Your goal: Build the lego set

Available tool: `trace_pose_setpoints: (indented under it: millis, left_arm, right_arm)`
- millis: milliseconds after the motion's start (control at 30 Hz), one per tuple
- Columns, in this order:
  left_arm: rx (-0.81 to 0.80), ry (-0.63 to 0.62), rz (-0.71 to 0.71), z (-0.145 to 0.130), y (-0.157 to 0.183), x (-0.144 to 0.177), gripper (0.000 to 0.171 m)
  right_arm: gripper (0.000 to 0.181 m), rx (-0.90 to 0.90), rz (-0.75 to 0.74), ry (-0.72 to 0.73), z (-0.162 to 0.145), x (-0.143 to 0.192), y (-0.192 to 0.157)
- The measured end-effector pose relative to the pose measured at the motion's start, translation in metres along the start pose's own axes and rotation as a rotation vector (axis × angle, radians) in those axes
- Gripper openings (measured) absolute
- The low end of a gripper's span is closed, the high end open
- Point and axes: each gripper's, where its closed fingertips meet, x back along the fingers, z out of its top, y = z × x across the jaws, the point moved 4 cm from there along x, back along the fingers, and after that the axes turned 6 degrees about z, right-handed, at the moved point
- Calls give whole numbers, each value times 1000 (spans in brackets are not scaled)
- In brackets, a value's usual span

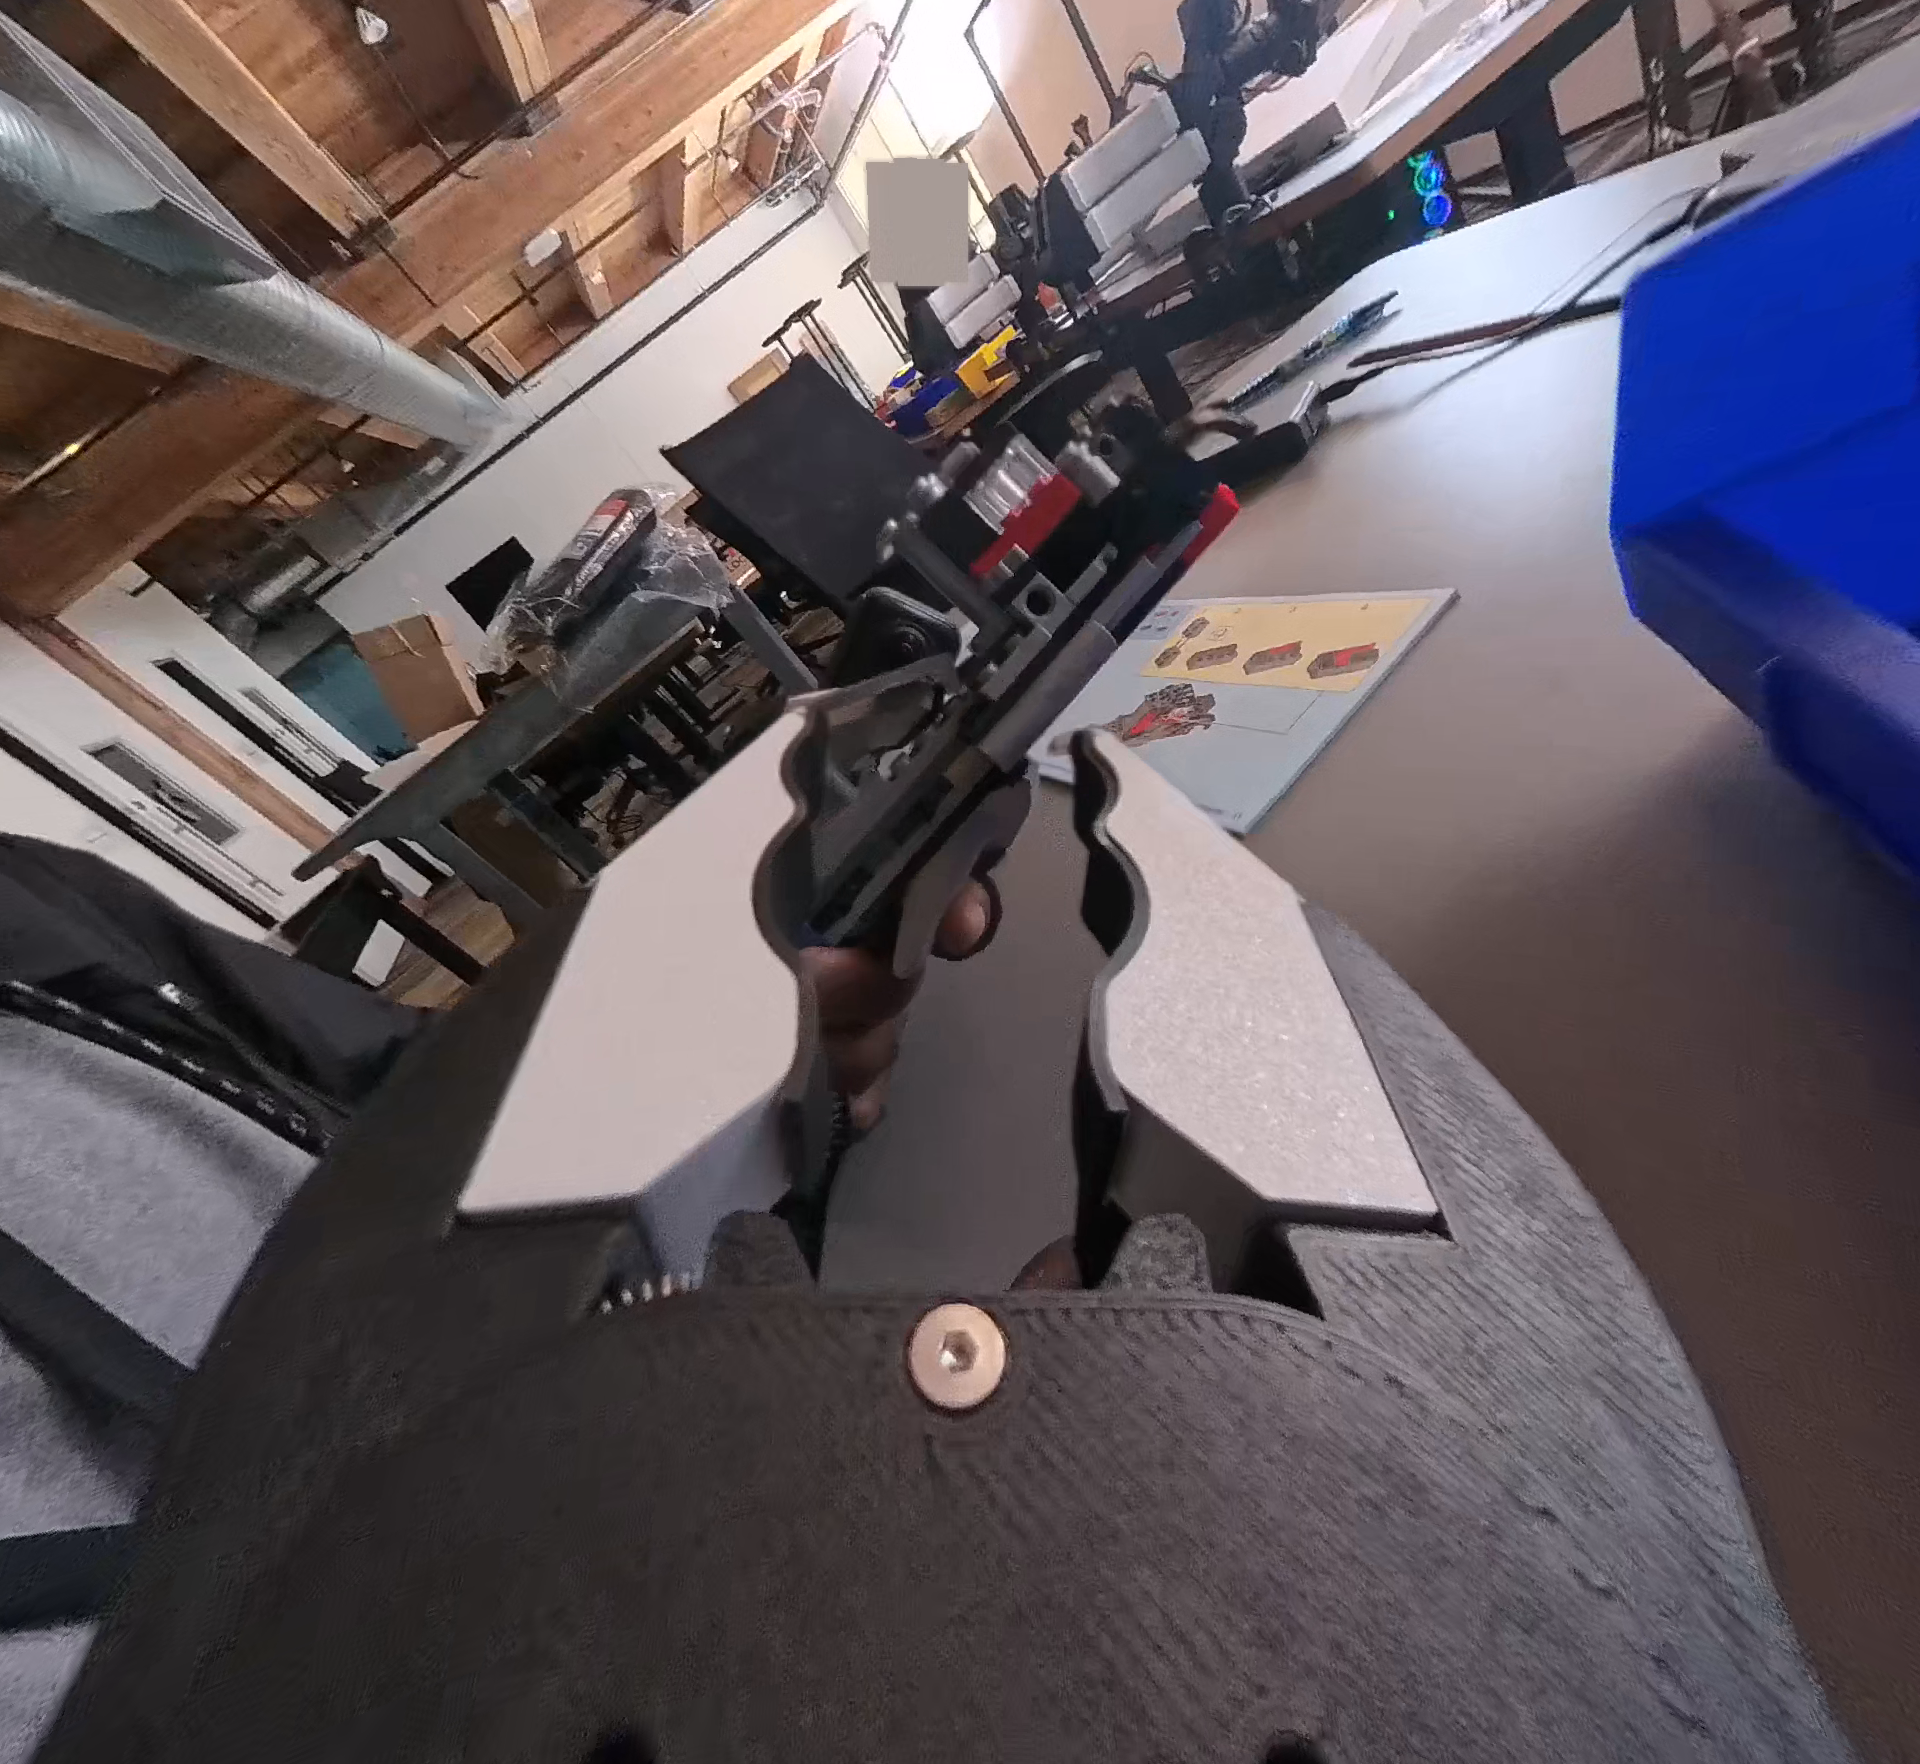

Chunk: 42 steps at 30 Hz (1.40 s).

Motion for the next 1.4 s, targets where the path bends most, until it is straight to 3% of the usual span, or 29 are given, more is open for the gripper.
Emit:
trace_pose_setpoints:
  millis: [167,300,600,1400]
  left_arm:
    - [-22,-10,12,-2,0,-1,21]
    - [-57,-31,26,-5,2,-3,21]
    - [-143,-70,59,-11,4,-5,21]
    - [-176,-122,86,-18,3,-10,23]
  right_arm:
    - [84,109,11,3,4,-2,-7]
    - [95,182,-12,-70,-4,-11,-8]
    - [67,143,-16,-10,-1,-7,-2]
    - [59,35,40,49,3,-1,-2]
